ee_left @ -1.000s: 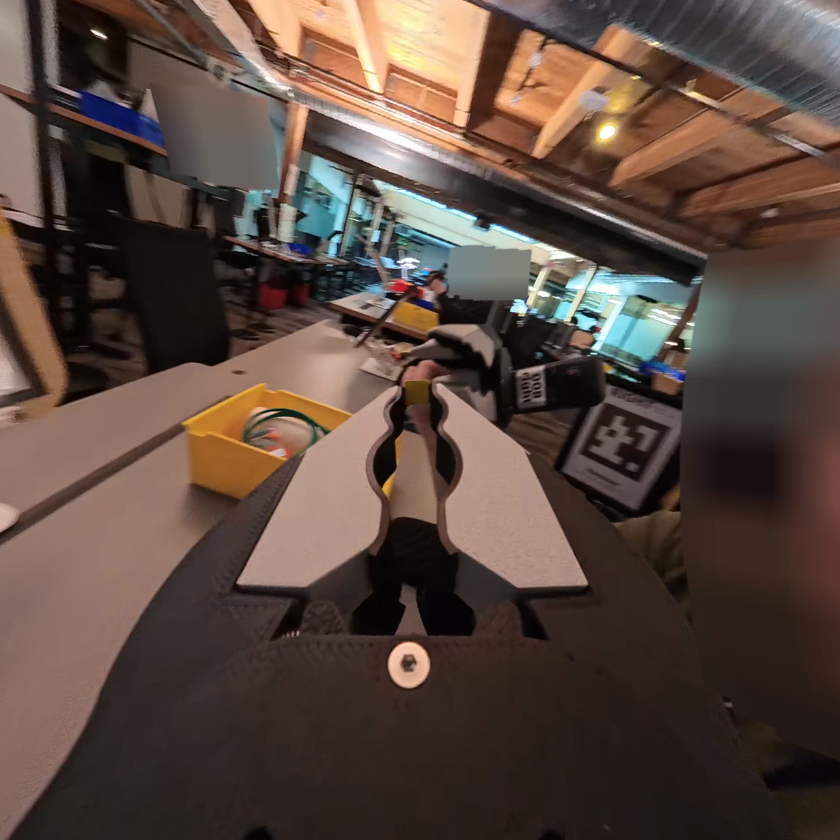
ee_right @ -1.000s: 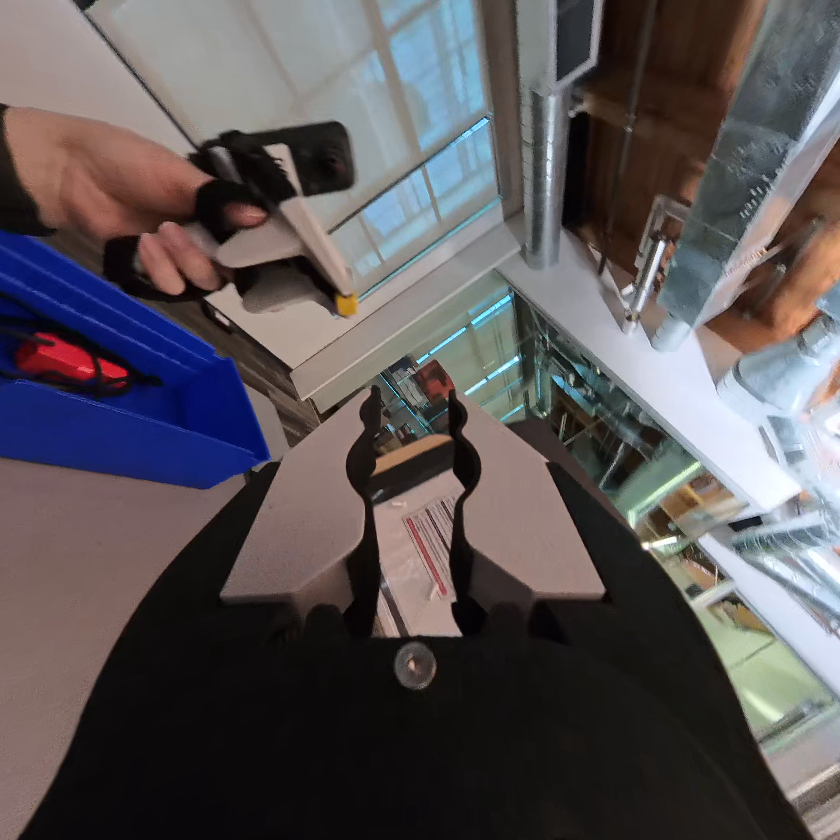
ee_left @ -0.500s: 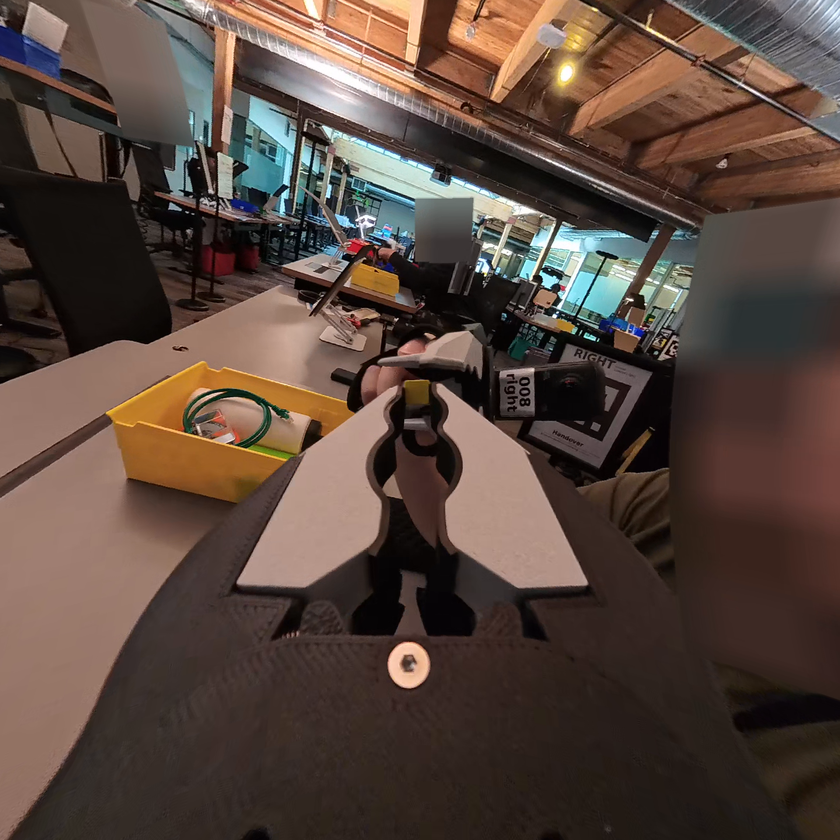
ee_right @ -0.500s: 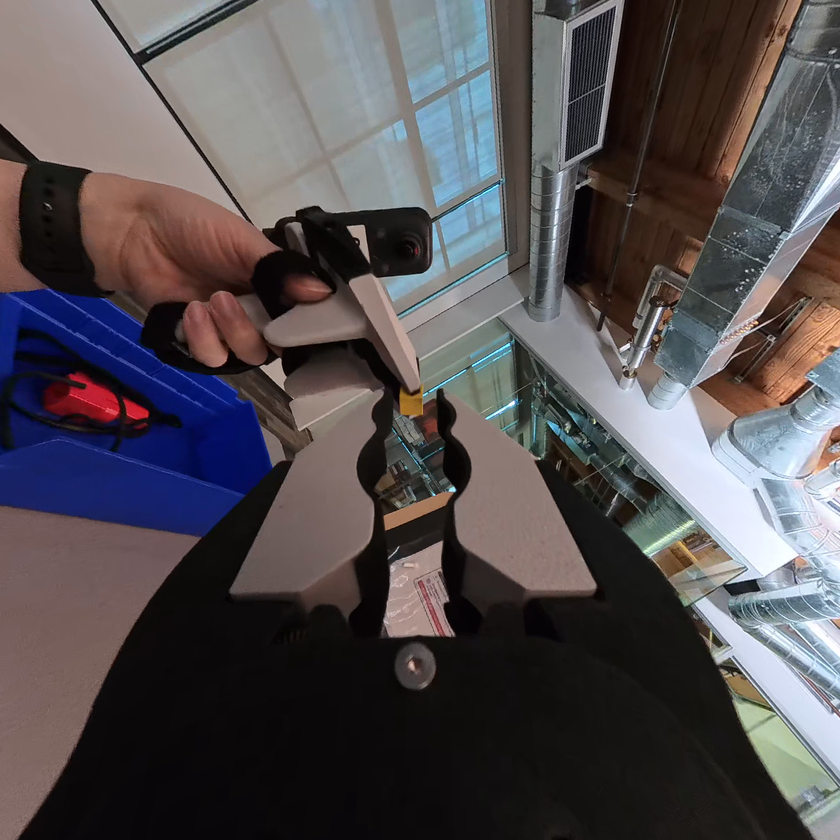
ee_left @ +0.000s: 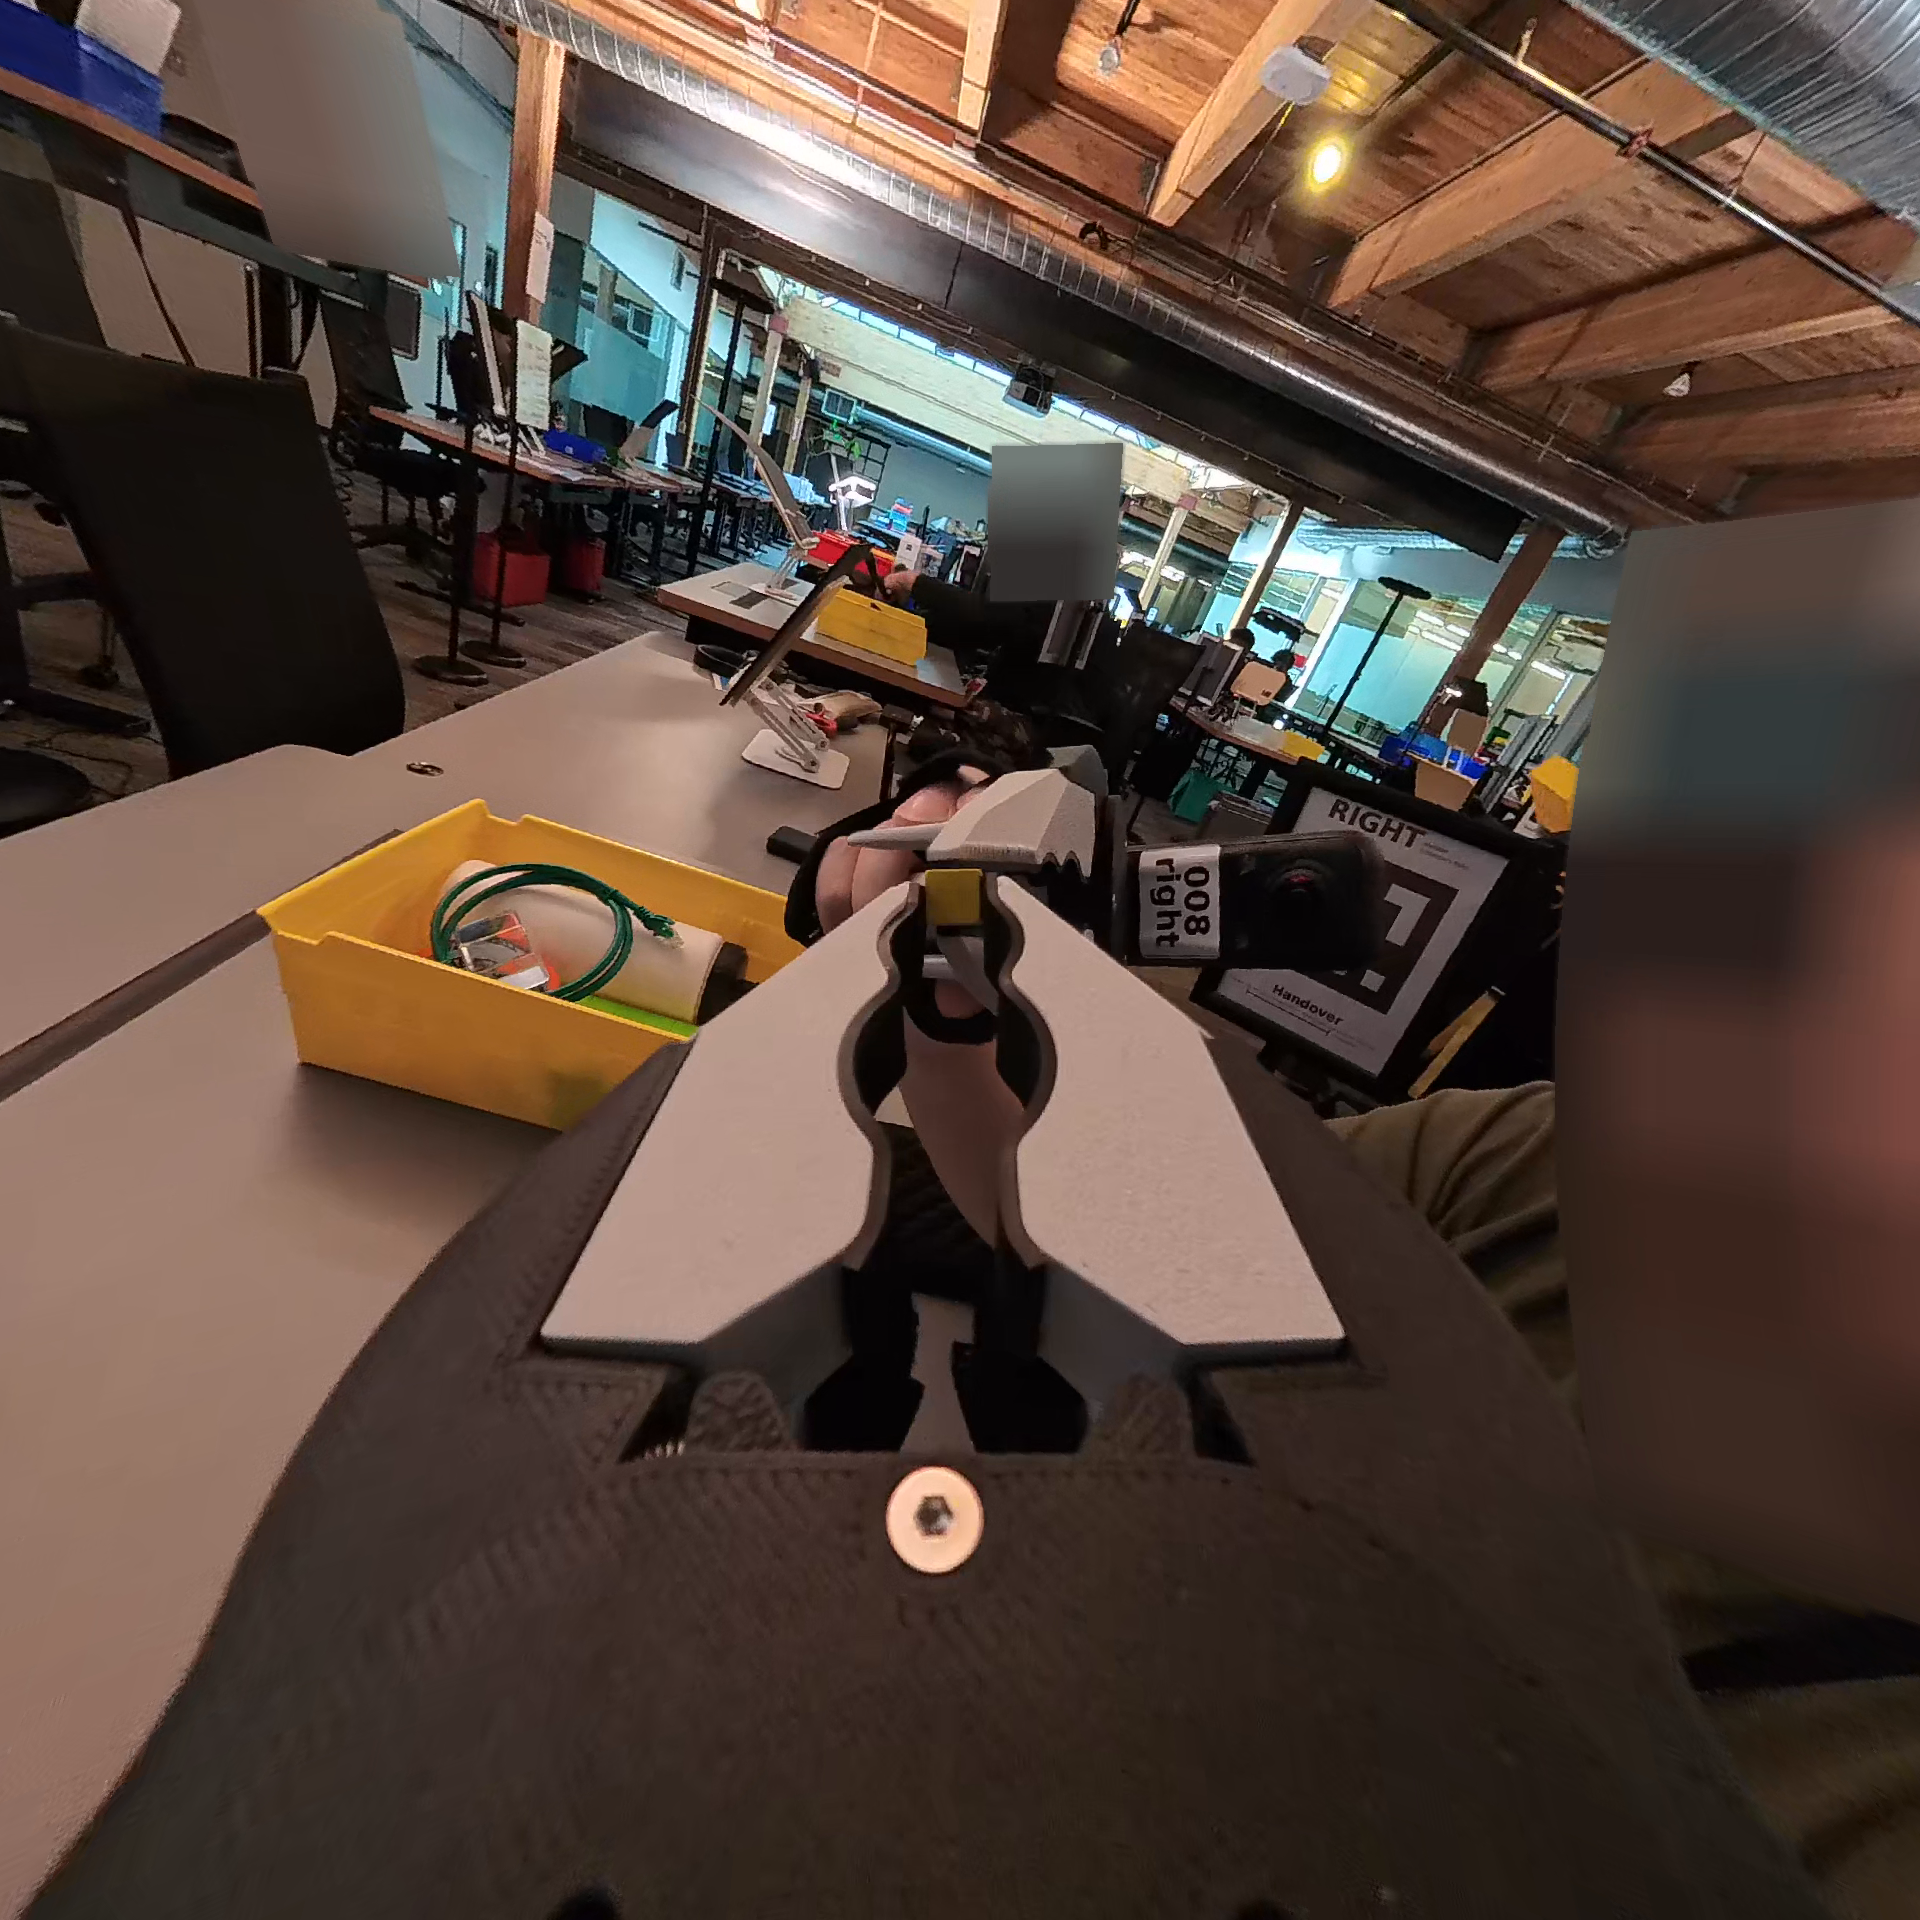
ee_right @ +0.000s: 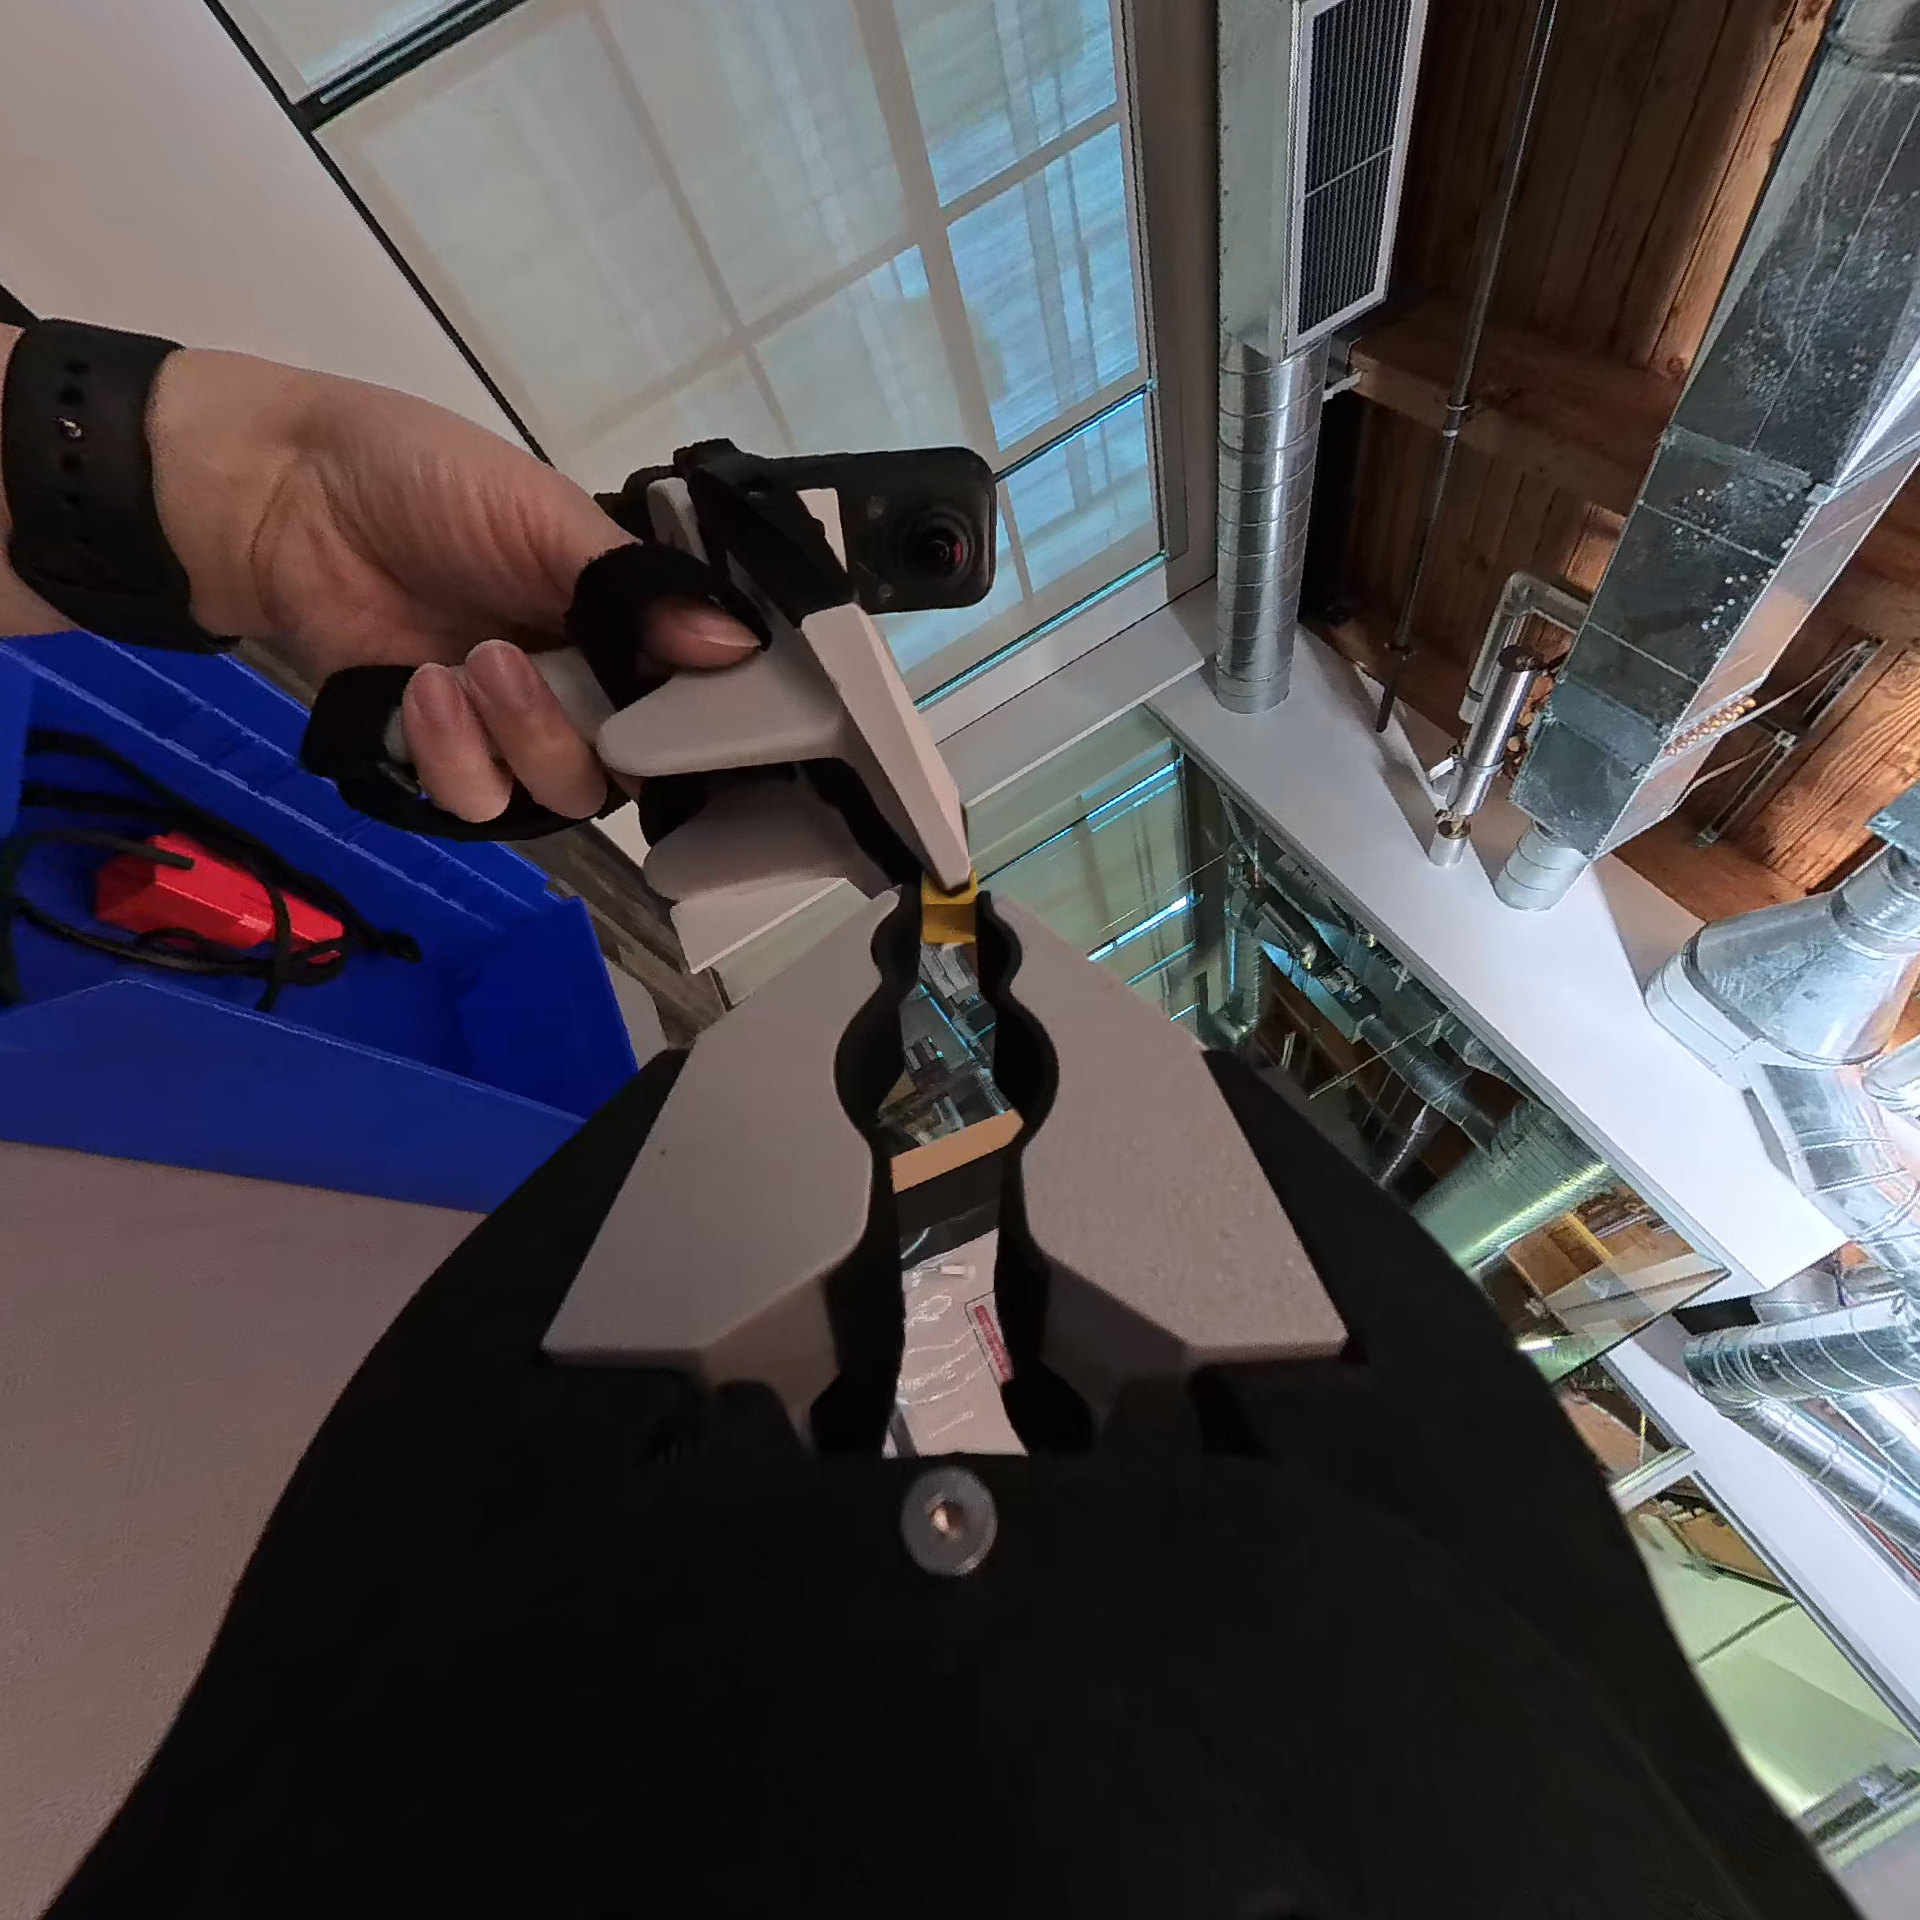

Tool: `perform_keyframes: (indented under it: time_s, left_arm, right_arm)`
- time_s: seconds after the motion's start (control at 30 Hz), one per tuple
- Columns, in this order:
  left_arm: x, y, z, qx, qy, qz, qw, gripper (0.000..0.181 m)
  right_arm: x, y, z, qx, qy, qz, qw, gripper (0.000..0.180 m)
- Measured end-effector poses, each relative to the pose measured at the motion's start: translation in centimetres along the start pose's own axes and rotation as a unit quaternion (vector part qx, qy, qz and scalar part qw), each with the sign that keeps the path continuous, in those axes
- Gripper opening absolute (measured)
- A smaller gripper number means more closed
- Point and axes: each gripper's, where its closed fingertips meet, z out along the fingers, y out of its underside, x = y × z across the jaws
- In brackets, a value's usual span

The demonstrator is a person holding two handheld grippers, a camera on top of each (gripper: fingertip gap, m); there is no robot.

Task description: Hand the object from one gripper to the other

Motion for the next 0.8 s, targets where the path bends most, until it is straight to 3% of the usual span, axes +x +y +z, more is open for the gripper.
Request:
perform_keyframes:
  time_s: [0.03,0.1,0.17,0.27,0.33,0.37,0.43,0.5,0.6,0.8]
  left_arm:
    - [-0.1,0.0,0.0,0.0,-0.003,0.002,1.0,0.009]
    - [-0.2,-0.2,0.0,0.003,-0.01,0.013,1.0,0.012]
    - [-0.7,-0.9,-0.5,0.018,-0.039,0.038,0.998,0.043]
    - [-1.1,-2.0,-1.7,0.03,-0.095,0.149,0.984,0.056]
    - [-1.2,-2.2,-2.4,0.018,-0.142,0.255,0.956,0.065]
    - [-1.3,-2.6,-2.7,0.018,-0.175,0.309,0.935,0.071]
    - [-1.2,-3.2,-3.0,0.02,-0.239,0.42,0.875,0.065]
    - [-1.1,-3.3,-2.7,0.011,-0.292,0.509,0.81,0.054]
    - [-0.9,-3.6,-1.4,0.015,-0.352,0.574,0.739,0.045]
    - [-0.6,-3.5,0.9,0.036,-0.398,0.615,0.68,0.033]
  right_arm:
    - [0.0,0.1,0.0,-0.003,-0.001,0.004,1.0,0.008]
    - [0.1,0.2,0.1,-0.001,-0.001,0.017,1.0,0.009]
    - [0.4,0.1,0.0,0.013,-0.009,0.067,0.998,0.009]
    - [1.0,0.2,-0.2,0.047,-0.066,0.242,0.967,0.009]
    - [1.6,0.4,-0.4,0.067,-0.132,0.415,0.898,0.009]
    - [1.9,0.2,-0.7,0.083,-0.171,0.501,0.845,0.009]
    - [3.0,-0.1,-1.4,0.12,-0.227,0.636,0.728,0.008]
    - [4.6,0.0,-1.9,0.178,-0.228,0.706,0.646,0.008]
    - [6.1,0.9,-1.9,0.236,-0.197,0.752,0.583,0.008]
    - [4.9,0.2,-0.6,0.281,-0.211,0.787,0.507,0.008]
